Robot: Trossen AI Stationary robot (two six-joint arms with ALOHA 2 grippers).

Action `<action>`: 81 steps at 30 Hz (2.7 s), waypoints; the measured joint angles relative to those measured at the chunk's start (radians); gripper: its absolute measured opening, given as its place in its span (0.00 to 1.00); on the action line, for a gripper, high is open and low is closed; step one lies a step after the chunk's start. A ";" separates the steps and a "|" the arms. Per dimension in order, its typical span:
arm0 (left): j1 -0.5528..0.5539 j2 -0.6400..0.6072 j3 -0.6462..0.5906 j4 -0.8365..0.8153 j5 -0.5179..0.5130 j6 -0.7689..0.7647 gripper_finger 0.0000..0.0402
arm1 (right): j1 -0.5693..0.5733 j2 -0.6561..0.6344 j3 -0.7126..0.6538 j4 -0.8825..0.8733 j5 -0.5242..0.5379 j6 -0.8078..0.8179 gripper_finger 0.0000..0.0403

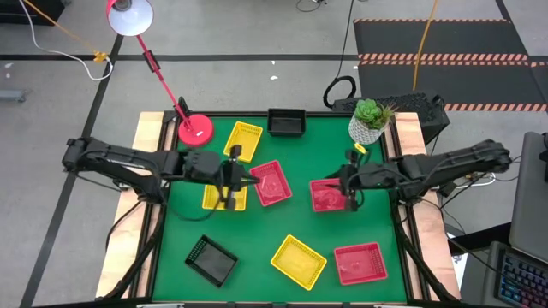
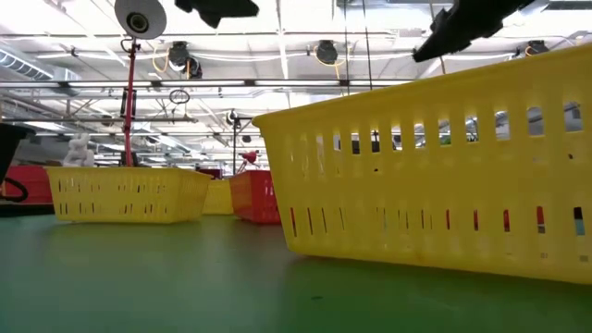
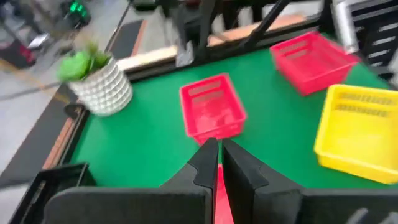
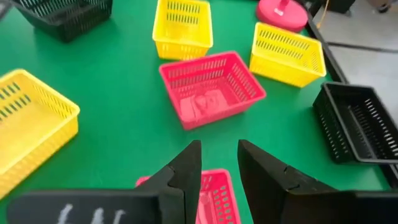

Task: Stack baskets by color
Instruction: Stack the top yellow bin on the middle yellow bin

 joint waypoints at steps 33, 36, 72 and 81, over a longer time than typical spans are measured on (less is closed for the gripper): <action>0.561 0.153 0.051 -0.491 -0.177 1.029 0.32 | -0.005 -0.032 -0.002 0.005 0.160 -0.352 0.25; 0.580 0.202 0.052 -0.512 -0.176 1.140 0.32 | -0.005 -0.032 -0.002 0.005 0.188 -0.349 0.25; 0.592 0.428 0.051 -0.463 -0.252 1.794 0.45 | -0.005 -0.032 -0.001 -0.039 0.184 -0.309 0.25; 0.606 0.451 0.050 -0.465 -0.251 1.774 0.25 | -0.005 -0.032 -0.001 -0.039 0.184 -0.304 0.25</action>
